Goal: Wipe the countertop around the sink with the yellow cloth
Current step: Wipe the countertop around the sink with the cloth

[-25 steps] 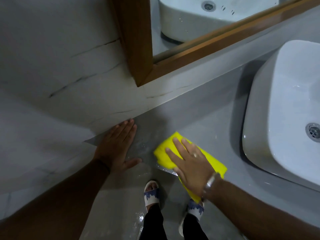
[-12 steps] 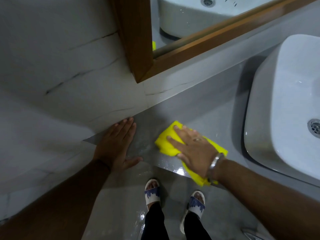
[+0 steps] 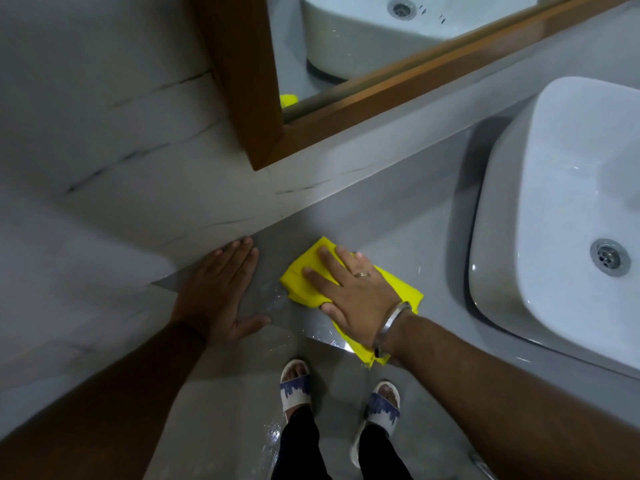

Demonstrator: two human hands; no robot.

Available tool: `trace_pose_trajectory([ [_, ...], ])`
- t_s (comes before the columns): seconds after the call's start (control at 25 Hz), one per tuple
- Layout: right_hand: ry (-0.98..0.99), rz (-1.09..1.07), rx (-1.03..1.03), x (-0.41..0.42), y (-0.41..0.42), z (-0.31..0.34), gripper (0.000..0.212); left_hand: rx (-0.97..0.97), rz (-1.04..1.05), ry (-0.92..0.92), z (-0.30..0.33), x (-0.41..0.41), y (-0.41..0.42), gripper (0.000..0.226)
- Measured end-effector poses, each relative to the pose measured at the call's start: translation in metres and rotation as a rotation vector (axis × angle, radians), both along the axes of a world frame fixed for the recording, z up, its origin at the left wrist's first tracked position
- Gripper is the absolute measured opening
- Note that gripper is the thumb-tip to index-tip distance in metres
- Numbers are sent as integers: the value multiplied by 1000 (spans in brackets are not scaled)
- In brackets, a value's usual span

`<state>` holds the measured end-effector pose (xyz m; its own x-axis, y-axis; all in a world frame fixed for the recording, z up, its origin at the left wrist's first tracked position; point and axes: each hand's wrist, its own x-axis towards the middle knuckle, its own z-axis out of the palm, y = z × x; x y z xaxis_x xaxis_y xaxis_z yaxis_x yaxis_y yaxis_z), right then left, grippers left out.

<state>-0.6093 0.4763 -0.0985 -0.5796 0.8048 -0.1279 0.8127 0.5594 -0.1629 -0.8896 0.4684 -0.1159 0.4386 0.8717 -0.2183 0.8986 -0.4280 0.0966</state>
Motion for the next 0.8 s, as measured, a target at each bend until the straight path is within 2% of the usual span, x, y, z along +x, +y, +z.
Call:
trace_pose_trajectory([
  [0.16,66,-409,-86,60,-31,19,75,51,19,-14,-5,-6,0,107],
  [0.36,101,-651,-179,80,-70,5,87,43,-14,-1,0,-5,-1,104],
  [0.48,73,-692,-166,74,-61,5,91,41,15,-36,10,-1,-3,101],
  [0.56,25,-687,-159,74,-62,2,96,107,33,-137,25,20,-2,99],
  [0.68,5,-672,-147,73,-62,-1,99,194,-82,-262,32,100,5,91],
  [0.8,43,-687,-124,73,-62,-1,93,125,-124,-217,20,179,-5,77],
])
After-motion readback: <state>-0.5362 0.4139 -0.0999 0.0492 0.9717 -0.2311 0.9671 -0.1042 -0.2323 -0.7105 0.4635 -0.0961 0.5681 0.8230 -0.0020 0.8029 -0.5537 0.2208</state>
